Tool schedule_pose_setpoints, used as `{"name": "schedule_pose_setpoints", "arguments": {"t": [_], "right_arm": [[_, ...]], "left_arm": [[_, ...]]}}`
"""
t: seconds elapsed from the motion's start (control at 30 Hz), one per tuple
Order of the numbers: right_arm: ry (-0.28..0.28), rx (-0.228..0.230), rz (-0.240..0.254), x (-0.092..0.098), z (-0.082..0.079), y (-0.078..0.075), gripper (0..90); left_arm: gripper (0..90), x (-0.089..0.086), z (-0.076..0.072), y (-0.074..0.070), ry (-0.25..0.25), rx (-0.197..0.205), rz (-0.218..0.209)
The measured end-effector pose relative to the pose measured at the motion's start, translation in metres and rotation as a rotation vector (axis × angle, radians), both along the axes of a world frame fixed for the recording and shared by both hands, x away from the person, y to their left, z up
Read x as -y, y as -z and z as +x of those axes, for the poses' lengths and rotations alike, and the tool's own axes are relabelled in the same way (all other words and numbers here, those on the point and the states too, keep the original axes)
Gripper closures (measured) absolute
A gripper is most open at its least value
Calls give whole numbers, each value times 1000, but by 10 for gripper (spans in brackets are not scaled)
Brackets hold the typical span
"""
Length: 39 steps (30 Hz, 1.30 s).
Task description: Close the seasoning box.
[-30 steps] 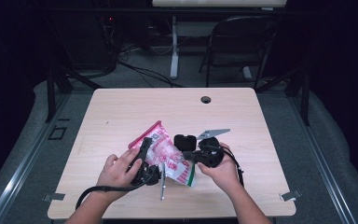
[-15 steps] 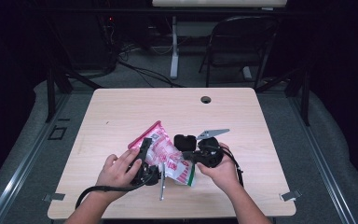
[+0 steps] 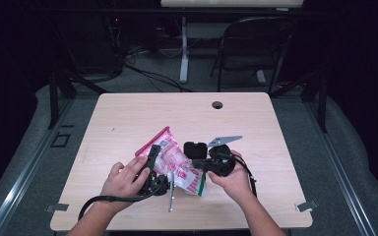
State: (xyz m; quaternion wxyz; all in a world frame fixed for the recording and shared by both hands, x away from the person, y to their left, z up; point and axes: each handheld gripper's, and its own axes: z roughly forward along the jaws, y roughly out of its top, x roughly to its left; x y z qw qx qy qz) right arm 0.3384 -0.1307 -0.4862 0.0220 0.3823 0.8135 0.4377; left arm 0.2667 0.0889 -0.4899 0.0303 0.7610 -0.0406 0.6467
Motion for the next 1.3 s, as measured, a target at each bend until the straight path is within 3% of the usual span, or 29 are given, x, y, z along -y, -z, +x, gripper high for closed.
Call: {"name": "schedule_pose_setpoints", "arguments": {"t": [0.7, 0.8, 1.3], "right_arm": [[8, 0, 7, 0, -1, 0, 900], [8, 0, 7, 0, -1, 0, 900], [2, -3, 1, 0, -1, 0, 900]], "left_arm": [[676, 2, -1, -2, 8, 2, -4], [675, 2, 0, -2, 21, 24, -7], [676, 3, -1, -5, 12, 14, -7]]}}
